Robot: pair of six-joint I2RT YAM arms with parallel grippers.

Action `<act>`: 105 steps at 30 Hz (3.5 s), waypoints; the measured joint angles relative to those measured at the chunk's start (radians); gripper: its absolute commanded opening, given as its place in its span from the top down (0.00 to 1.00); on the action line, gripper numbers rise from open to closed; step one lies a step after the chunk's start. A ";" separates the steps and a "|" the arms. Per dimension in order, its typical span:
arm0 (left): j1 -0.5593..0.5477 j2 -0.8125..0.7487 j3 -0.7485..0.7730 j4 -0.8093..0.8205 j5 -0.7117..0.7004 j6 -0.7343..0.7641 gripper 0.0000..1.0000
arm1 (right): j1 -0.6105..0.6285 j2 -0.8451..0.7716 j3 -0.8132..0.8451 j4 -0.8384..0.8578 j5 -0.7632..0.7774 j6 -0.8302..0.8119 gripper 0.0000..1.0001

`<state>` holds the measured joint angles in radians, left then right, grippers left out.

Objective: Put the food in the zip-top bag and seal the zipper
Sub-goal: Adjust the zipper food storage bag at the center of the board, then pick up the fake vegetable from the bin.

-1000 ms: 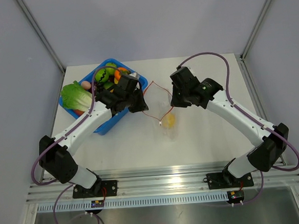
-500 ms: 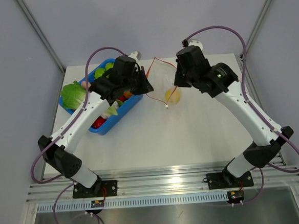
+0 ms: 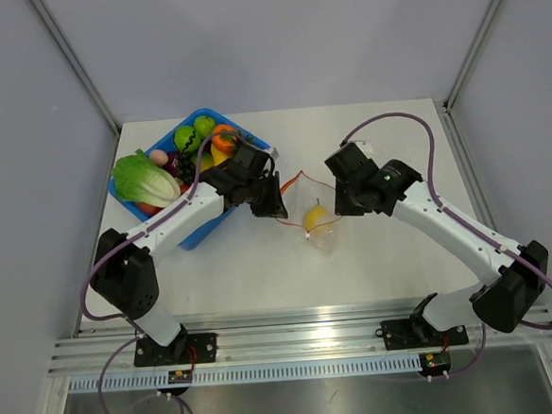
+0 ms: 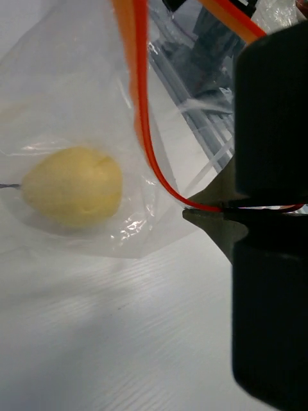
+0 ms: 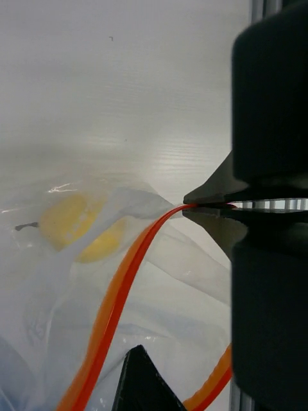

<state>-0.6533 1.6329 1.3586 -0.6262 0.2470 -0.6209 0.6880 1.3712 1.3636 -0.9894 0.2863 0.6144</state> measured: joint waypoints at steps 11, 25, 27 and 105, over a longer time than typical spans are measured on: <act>-0.005 -0.064 0.008 -0.005 0.005 0.019 1.00 | 0.000 -0.003 0.093 0.016 0.001 0.010 0.68; -0.005 -0.052 0.089 -0.079 0.008 0.107 0.23 | 0.000 -0.003 0.097 0.058 -0.028 0.020 1.00; -0.003 -0.051 0.157 -0.133 -0.018 0.140 0.23 | 0.000 -0.002 0.097 0.068 -0.040 0.023 1.00; 0.408 -0.591 0.064 -0.017 -0.090 0.216 1.00 | 0.000 0.116 0.105 0.167 -0.232 0.003 1.00</act>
<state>-0.2451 1.0416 1.4223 -0.6434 0.1574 -0.4053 0.6884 1.4876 1.4689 -0.8223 0.0544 0.6170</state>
